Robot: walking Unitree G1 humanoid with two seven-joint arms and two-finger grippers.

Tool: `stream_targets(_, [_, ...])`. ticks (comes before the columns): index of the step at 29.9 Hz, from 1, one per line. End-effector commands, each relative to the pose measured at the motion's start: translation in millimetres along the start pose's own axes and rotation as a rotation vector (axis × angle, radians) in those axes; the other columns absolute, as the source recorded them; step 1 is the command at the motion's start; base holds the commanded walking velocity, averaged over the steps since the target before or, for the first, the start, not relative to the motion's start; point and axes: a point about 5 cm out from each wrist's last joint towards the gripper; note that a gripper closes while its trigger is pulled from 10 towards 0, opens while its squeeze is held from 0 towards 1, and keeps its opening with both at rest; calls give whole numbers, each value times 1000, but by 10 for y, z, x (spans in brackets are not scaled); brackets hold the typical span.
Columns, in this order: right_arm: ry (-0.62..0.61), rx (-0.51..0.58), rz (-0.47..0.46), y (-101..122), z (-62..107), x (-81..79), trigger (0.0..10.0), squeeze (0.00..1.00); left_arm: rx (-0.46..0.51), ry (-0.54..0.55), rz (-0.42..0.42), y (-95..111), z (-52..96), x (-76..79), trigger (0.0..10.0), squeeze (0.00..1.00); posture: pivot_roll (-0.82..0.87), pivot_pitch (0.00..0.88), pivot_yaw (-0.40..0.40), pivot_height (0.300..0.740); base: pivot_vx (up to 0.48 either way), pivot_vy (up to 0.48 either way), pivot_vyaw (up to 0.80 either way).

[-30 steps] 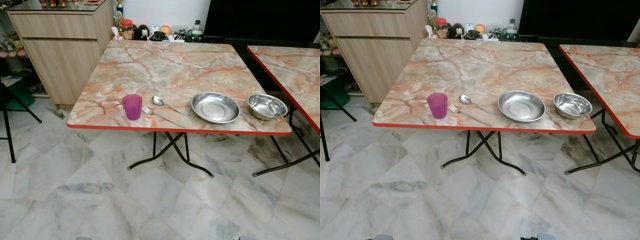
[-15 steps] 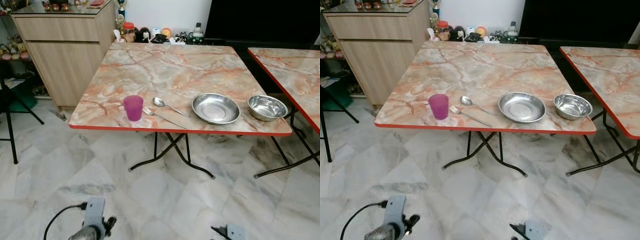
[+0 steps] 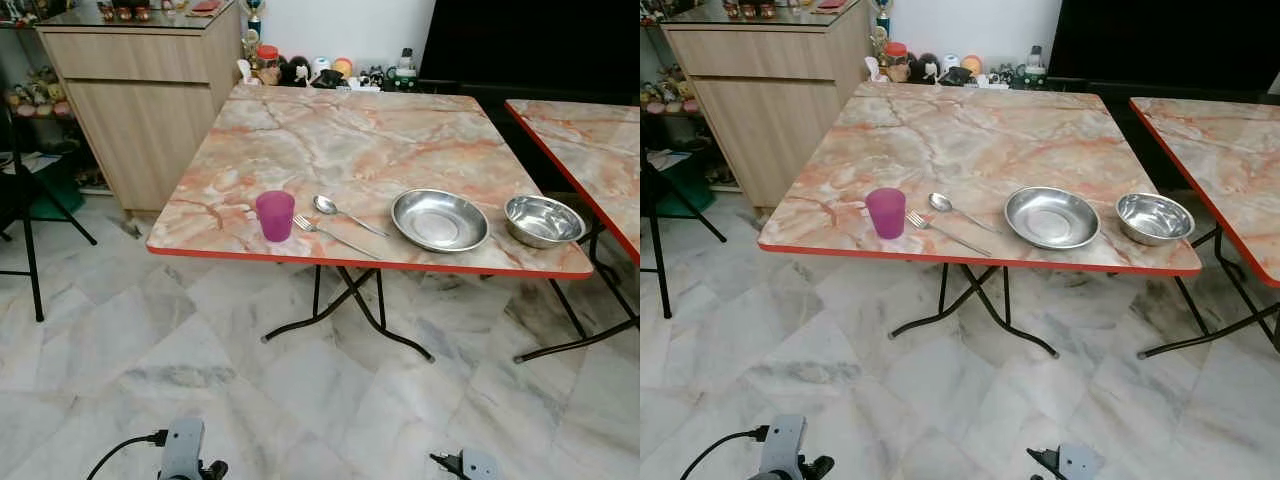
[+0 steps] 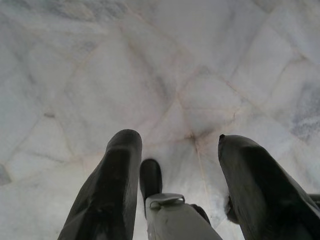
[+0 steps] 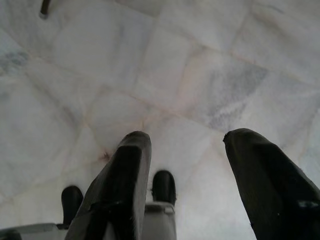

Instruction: Setting the table

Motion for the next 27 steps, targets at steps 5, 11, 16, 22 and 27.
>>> stream_targets(5, [2, 11, -13, 77, -17, -34, 10000, 0, 19, 3, 20, 76, -14, 2, 10000, 0, 99, 0, -43, 740, 0, 0, 0])
stream_targets(11, [15, 14, 10, 78, -20, -68, 10000, 0, 19, -5, 3, 71, -12, 3, 10000, 0, 94, 0, -33, 740, 0, 0, 0])
stream_targets(16, [28, 71, 1, 82, -3, -41, 10000, 0, 25, -16, -14, 20, 6, -18, 10000, 0, 75, 0, -13, 740, 0, 0, 0])
stream_targets(22, [45, 187, 8, 140, 31, -15, 10000, 0, 28, -16, -27, -89, 39, -42, 10000, 0, 53, 0, 3, 740, 0, 0, 0])
stream_targets(27, [78, 363, 6, 385, 65, -47, 10000, 0, 174, -11, -30, 112, 42, -59, 10000, 0, 59, 0, -9, 740, 0, 0, 0])
Point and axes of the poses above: a point about 5 cm out from each wrist's last joint towards the gripper, its own z axis pointing back from the gripper into the wrist, its own y axis along the axis of the wrist's last joint, x = y × z, and after that the axes turned 6 degrees about -z, right-handed
